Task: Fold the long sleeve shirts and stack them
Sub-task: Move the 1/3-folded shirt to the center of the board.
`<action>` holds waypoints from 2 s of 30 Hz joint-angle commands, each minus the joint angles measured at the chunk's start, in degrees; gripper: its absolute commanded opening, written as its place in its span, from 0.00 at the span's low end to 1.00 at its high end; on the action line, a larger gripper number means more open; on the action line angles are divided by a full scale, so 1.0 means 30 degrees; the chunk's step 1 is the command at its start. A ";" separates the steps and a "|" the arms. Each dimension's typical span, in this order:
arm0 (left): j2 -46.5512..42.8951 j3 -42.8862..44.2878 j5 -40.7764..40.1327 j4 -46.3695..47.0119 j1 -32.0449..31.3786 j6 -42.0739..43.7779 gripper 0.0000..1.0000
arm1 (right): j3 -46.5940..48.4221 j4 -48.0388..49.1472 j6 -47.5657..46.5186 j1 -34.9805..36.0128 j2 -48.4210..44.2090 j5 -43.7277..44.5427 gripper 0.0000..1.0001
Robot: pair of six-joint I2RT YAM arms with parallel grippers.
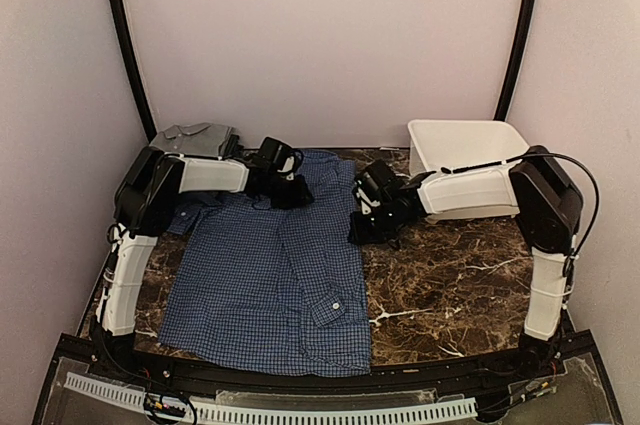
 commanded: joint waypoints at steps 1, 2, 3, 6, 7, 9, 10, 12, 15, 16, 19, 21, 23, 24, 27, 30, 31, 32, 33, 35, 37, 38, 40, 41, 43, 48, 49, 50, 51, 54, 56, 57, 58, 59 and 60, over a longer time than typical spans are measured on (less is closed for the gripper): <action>0.0362 0.0331 -0.0512 -0.0459 -0.0320 -0.0480 0.24 | 0.0074 0.0170 0.0592 0.0062 0.1028 0.1083 0.31; 0.0364 0.0355 -0.0588 -0.0439 -0.0340 -0.0523 0.24 | 0.0019 0.0027 0.0616 0.0100 0.1061 0.1387 0.30; 0.0365 0.0359 -0.0606 -0.0387 -0.0391 -0.0600 0.24 | -0.0104 -0.0034 0.0641 0.0134 0.1106 0.1711 0.30; 0.0457 0.0543 -0.0637 -0.0338 -0.0543 -0.0663 0.24 | -0.0545 0.0390 0.0614 0.0139 0.1181 0.1570 0.29; 0.0534 0.0657 -0.0689 -0.0369 -0.0662 -0.0679 0.24 | -0.0559 0.0443 0.0564 0.0164 0.1260 0.1481 0.28; 0.0621 0.0817 -0.0858 -0.0398 -0.0881 -0.0735 0.24 | -0.0610 0.0475 0.0529 0.0246 0.1326 0.1492 0.19; 0.0700 0.0868 -0.0975 -0.0408 -0.0942 -0.0798 0.24 | -0.0681 0.0516 0.0528 0.0255 0.1296 0.1541 0.14; 0.0824 0.0997 -0.1172 -0.0403 -0.1084 -0.1076 0.24 | -0.0776 0.0430 0.0507 0.0242 0.1171 0.1845 0.06; 0.1060 0.1338 -0.1279 -0.0337 -0.1306 -0.1575 0.24 | -0.0738 -0.0176 0.0176 0.0106 0.0958 0.2727 0.00; 0.1205 0.1581 -0.1288 -0.0354 -0.1438 -0.1713 0.24 | -0.0799 -0.0298 0.0062 -0.0016 0.0859 0.2966 0.00; 0.1632 0.2329 -0.1348 -0.0464 -0.1778 -0.1933 0.24 | -0.1498 -0.0319 -0.0285 -0.0508 0.0259 0.3378 0.00; 0.2021 0.3003 -0.1406 -0.0552 -0.2064 -0.2199 0.24 | -0.2040 -0.0238 -0.0518 -0.0930 -0.0167 0.3446 0.00; 0.2487 0.3707 -0.1314 -0.0563 -0.2330 -0.2551 0.24 | -0.2693 -0.0099 -0.0755 -0.1344 -0.0580 0.3444 0.00; 0.2851 0.4260 -0.1262 -0.0543 -0.2486 -0.2806 0.24 | -0.2988 -0.0017 -0.0915 -0.1541 -0.0784 0.3429 0.00; 0.3806 0.5499 -0.1064 -0.0558 -0.2794 -0.3153 0.24 | -0.3731 0.0139 -0.1308 -0.2062 -0.1243 0.3383 0.00; 0.4634 0.7227 -0.0885 -0.0774 -0.3091 -0.3492 0.24 | -0.4319 0.0218 -0.1662 -0.2560 -0.1635 0.3374 0.00; 0.5007 0.7545 -0.0784 -0.0816 -0.3131 -0.3553 0.25 | -0.4458 0.0231 -0.1705 -0.2707 -0.1751 0.3321 0.00; 0.5161 0.8098 -0.0747 -0.0921 -0.3177 -0.3628 0.25 | -0.4619 0.0288 -0.1810 -0.2821 -0.1890 0.3282 0.00; 0.5439 0.8391 -0.0647 -0.0933 -0.3195 -0.3665 0.25 | -0.4719 0.0331 -0.1856 -0.2908 -0.1988 0.3259 0.00; 0.5797 0.9101 -0.0370 -0.0915 -0.3219 -0.3657 0.26 | -0.4893 0.0364 -0.1932 -0.3031 -0.2167 0.3210 0.00; 0.6164 1.0223 -0.0174 -0.1160 -0.3200 -0.3569 0.26 | -0.4993 0.0374 -0.1987 -0.3106 -0.2312 0.3189 0.00; 0.6267 1.0479 -0.0093 -0.1273 -0.3215 -0.3548 0.27 | -0.5033 0.0379 -0.2017 -0.3162 -0.2341 0.3190 0.00; 0.6340 1.0925 -0.0161 -0.1481 -0.3185 -0.3375 0.27 | -0.5101 0.0394 -0.2063 -0.3201 -0.2462 0.3172 0.00; 0.6165 1.1082 -0.0246 -0.1651 -0.3183 -0.3166 0.29 | -0.5069 0.0381 -0.2096 -0.3209 -0.2532 0.3164 0.00; 0.5624 1.1100 -0.0514 -0.1895 -0.3060 -0.2727 0.35 | -0.4980 0.0325 -0.2158 -0.3204 -0.2807 0.3044 0.06; 0.3370 1.0983 -0.0686 -0.3129 -0.2309 -0.1623 0.54 | -0.4525 0.0112 -0.2290 -0.3209 -0.3815 0.2743 0.32; 0.3054 1.0774 -0.0713 -0.3579 -0.2121 -0.1249 0.56 | -0.4418 0.0002 -0.2326 -0.3195 -0.3990 0.2701 0.38; 0.2370 1.0637 -0.0785 -0.3786 -0.2031 -0.1098 0.60 | -0.4273 -0.0063 -0.2400 -0.3178 -0.4202 0.2644 0.42; 0.1983 1.0241 -0.0850 -0.4249 -0.1913 -0.0795 0.61 | -0.4131 -0.0145 -0.2468 -0.3173 -0.4360 0.2622 0.44; -0.0329 0.8603 -0.1807 -0.4926 -0.1657 -0.0376 0.65 | -0.3739 -0.0419 -0.2725 -0.3064 -0.4940 0.2667 0.48; -0.2051 0.6597 -0.2514 -0.5076 -0.1504 -0.0459 0.65 | -0.3529 -0.0482 -0.2816 -0.2922 -0.5241 0.2714 0.49; -0.2659 0.4931 -0.2740 -0.5047 -0.1254 -0.0731 0.65 | -0.3426 -0.0497 -0.2871 -0.2870 -0.5475 0.2653 0.49; -0.4016 0.4039 -0.3057 -0.4974 -0.0905 -0.0898 0.65 | -0.3365 -0.0444 -0.2922 -0.2790 -0.5651 0.2590 0.50; -0.4682 0.2124 -0.3231 -0.4729 -0.0706 -0.1265 0.65 | -0.3332 -0.0397 -0.2943 -0.2703 -0.5812 0.2535 0.50; -0.6134 0.0041 -0.3575 -0.4551 -0.0292 -0.1429 0.64 | -0.3313 -0.0326 -0.2957 -0.2637 -0.5990 0.2446 0.51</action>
